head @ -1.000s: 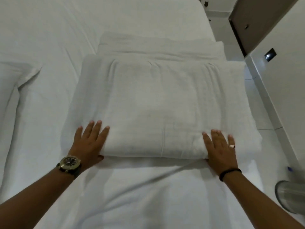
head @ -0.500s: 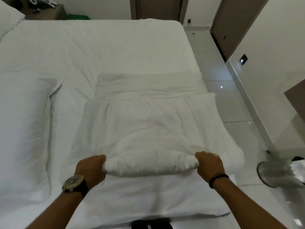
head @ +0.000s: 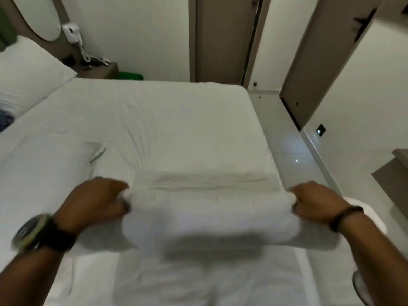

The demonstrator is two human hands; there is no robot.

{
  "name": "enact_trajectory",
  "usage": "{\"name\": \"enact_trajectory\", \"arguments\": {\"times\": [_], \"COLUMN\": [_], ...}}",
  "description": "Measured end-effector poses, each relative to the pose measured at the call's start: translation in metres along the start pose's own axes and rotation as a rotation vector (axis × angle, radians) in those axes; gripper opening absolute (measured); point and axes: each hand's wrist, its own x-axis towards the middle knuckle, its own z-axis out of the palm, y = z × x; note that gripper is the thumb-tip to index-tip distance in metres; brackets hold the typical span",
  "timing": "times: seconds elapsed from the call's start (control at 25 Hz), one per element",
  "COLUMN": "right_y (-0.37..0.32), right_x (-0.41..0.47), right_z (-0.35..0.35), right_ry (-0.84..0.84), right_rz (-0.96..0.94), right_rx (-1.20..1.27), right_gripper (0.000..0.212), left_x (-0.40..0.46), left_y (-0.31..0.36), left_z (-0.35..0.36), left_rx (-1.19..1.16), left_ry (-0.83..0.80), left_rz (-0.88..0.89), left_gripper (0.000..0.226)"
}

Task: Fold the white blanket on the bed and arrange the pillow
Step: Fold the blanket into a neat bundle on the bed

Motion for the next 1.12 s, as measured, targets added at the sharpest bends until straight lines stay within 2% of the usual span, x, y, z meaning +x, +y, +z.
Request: {"name": "enact_trajectory", "arguments": {"times": [0.08,0.12,0.24,0.32,0.36,0.44,0.48,0.6,0.68,0.76,0.84,0.96,1.04,1.12], "right_y": [-0.002,-0.004,-0.012,-0.019,-0.021,-0.021,-0.02,-0.048,-0.094,-0.114,-0.073,0.023,0.037,0.029], "right_x": [0.075,0.11,0.186,0.199,0.196,0.194,0.201,0.233,0.251,0.266,0.26,0.227,0.217,0.22], "right_z": [-0.023,-0.025,0.027,0.092,0.122,0.163,0.17,0.162,0.157,0.171,0.206,0.248,0.247,0.236], "right_ry": [0.194,0.226,0.018,-0.144,-0.189,-0.141,-0.09,0.046,0.128,0.11,0.132,0.142,0.08,0.121], "right_rz": [0.063,0.106,0.209,0.199,0.185,0.188,0.208,0.179,0.031,-0.109,-0.051,0.15,0.213,0.298], "right_rx": [0.01,0.011,-0.025,-0.012,-0.01,-0.029,-0.037,0.001,0.052,0.047,-0.023,-0.055,-0.058,-0.049], "right_gripper": [0.044,0.047,0.067,0.085,0.093,0.11,0.118,0.129,0.124,0.108,0.1,0.099,0.101,0.106], "left_x": [0.077,0.114,0.181,0.175,0.163,0.155,0.159,0.183,0.2,0.209,0.197,0.161,0.157,0.162], "left_y": [-0.01,-0.016,-0.047,-0.055,-0.053,-0.053,-0.053,-0.046,-0.023,-0.008,-0.014,-0.026,-0.023,-0.021], "left_z": [0.001,0.01,0.103,0.173,0.197,0.222,0.222,0.223,0.232,0.252,0.281,0.313,0.31,0.301], "left_rx": [0.024,0.092,0.14,0.09,0.081,0.113,0.118,0.105,0.063,0.05,0.08,0.121,0.121,0.106], "left_ry": [0.095,0.034,-0.352,-0.529,-0.504,-0.323,-0.252,-0.189,-0.099,-0.044,-0.092,-0.128,-0.151,-0.162], "left_rz": [-0.038,-0.108,-0.238,-0.271,-0.273,-0.258,-0.253,-0.183,-0.097,-0.024,0.001,0.035,0.055,0.063], "left_gripper": [0.04,0.053,0.095,0.115,0.117,0.108,0.107,0.108,0.105,0.099,0.099,0.107,0.107,0.106]}}
